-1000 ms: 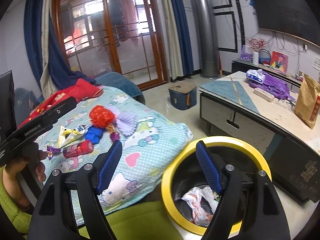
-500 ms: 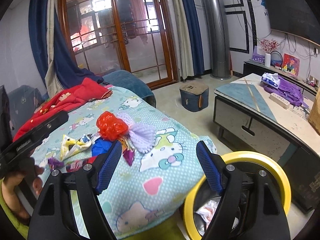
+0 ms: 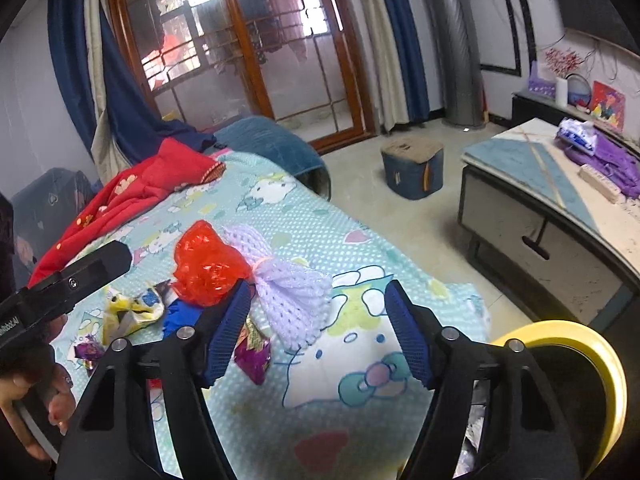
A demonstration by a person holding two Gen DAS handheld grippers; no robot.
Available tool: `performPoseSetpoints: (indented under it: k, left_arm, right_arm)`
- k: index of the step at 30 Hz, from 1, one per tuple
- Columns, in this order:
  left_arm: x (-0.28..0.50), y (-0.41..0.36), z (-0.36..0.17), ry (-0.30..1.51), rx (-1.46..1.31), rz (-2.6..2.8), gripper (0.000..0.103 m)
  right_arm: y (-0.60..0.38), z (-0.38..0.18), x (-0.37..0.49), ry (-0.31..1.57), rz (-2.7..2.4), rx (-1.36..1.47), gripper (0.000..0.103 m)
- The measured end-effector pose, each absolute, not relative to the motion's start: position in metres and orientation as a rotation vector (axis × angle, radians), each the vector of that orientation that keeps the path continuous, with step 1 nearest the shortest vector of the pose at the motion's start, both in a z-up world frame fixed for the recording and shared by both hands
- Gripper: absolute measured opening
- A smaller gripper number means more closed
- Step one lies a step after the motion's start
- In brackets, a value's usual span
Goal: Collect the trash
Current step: 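Grasp the red plastic bag with the left tool while the right tool grasps the white mesh net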
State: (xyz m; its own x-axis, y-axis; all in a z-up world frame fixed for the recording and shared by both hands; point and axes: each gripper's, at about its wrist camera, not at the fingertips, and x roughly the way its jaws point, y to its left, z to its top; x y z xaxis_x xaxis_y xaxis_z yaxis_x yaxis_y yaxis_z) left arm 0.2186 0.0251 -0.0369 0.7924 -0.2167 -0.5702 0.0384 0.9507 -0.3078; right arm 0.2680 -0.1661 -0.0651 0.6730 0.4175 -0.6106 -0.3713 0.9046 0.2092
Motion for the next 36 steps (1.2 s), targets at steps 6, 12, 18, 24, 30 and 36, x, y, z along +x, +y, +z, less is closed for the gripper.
performPoseSetpoints:
  k: [6, 12, 18, 24, 30, 36]
  left_arm:
    - [0.252, 0.021, -0.054, 0.756, -0.283, -0.122, 0.081]
    - [0.264, 0.022, -0.071, 0.814, -0.300, -0.099, 0.067]
    - [0.263, 0.020, -0.077, 0.826, -0.310, -0.090, 0.029]
    - [0.252, 0.020, -0.072, 0.796, -0.314, -0.116, 0.012]
    - [0.231, 0.022, -0.052, 0.705, -0.321, -0.126, 0.011]
    - [0.214, 0.027, -0.035, 0.644, -0.319, -0.120, 0.011]
  right_arm:
    - [-0.153, -0.086, 0.291, 0.770, 0.493, 0.088, 0.048]
    - [-0.146, -0.093, 0.291, 0.782, 0.534, 0.109, 0.018]
    - [-0.144, -0.086, 0.278, 0.741, 0.559, 0.096, 0.015]
    - [-0.151, -0.080, 0.269, 0.710, 0.540, 0.092, 0.014]
    - [-0.162, -0.071, 0.258, 0.669, 0.506, 0.093, 0.014]
    - [-0.172, -0.063, 0.248, 0.647, 0.488, 0.104, 0.014]
